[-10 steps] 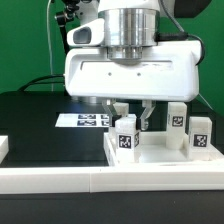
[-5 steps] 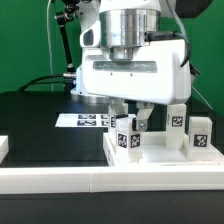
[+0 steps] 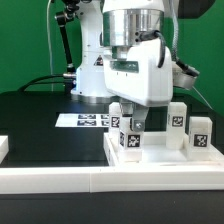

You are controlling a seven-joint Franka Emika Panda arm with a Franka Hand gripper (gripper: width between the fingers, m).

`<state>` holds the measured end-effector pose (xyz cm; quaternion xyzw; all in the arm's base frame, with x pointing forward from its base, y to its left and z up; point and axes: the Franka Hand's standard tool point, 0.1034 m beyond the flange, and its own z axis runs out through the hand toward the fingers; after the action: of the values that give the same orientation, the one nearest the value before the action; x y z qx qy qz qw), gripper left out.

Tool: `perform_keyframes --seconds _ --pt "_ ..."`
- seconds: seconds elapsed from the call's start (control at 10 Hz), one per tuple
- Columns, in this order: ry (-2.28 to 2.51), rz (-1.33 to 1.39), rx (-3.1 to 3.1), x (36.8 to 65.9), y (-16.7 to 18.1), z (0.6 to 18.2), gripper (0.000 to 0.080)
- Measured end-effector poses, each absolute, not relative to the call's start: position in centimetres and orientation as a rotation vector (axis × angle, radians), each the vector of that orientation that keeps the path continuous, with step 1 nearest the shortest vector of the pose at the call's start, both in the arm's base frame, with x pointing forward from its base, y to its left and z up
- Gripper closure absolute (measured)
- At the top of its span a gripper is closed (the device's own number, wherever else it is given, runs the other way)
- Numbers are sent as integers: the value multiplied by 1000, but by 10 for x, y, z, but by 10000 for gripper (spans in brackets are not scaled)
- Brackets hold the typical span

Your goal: Assemble square table

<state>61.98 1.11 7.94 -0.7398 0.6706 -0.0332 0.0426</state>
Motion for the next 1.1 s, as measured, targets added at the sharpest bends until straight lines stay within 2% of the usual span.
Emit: perform_keyframes --seconds 0.5,0.6,0.7,0.9,1.1 --pt "2329 -62 -1934 620 11 79 509" --pt "2298 -64 -1971 620 12 79 433" --pt "2276 -65 -1996 620 12 79 433" --pt "2128 -40 -2173 619 9 79 182" --pt "1912 -17 -2397 617 13 77 160"
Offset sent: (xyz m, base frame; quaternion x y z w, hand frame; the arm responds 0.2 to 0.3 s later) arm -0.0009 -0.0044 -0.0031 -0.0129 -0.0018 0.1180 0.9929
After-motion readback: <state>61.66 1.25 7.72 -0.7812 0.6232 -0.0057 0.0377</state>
